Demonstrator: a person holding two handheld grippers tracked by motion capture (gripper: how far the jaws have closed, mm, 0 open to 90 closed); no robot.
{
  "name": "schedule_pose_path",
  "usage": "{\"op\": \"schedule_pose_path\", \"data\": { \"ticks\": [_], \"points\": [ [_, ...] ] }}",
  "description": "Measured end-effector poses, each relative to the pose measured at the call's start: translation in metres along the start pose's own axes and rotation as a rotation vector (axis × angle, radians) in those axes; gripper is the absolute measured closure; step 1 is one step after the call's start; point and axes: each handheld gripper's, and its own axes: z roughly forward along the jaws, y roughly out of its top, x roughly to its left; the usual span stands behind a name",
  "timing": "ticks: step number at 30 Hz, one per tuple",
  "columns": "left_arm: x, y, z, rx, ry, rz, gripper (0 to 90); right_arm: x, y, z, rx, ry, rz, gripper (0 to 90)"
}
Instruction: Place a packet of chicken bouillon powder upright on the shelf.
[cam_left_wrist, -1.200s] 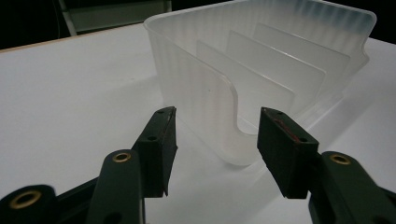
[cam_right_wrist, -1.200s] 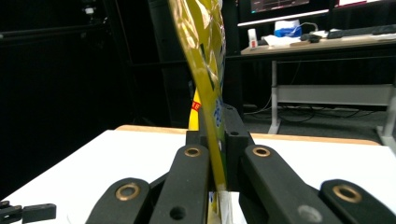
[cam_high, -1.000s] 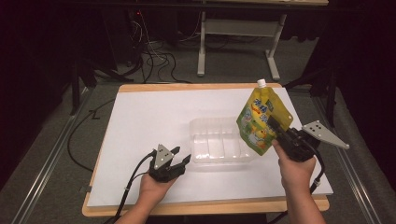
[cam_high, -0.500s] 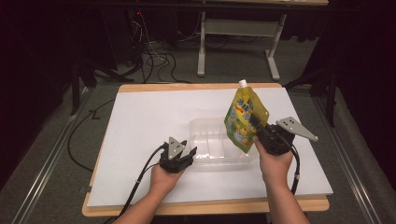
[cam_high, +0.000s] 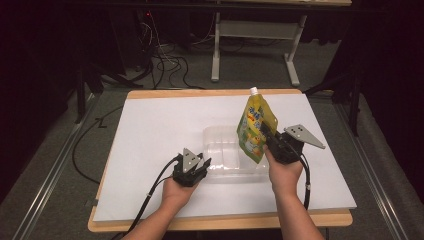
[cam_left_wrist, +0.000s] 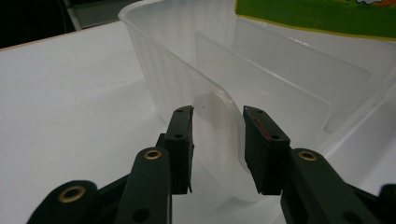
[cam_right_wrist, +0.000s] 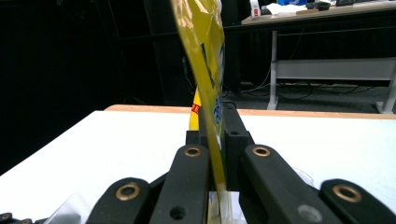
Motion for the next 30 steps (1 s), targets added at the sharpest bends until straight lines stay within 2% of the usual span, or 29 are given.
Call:
{"op": "schedule_pose_path", "data": {
  "ticks": [21, 30],
  "points": [
    [-0.004, -0.001, -0.001, 0.004, 0.022, 0.017, 64.6, 0.005, -0.005, 0.007, 0.012, -0.019, 0.007, 90.0],
    [-0.004, 0.0, -0.001, 0.008, 0.021, 0.013, 64.7, 0.006, -0.015, 0.008, 0.008, -0.017, 0.007, 90.0]
  ]
}}
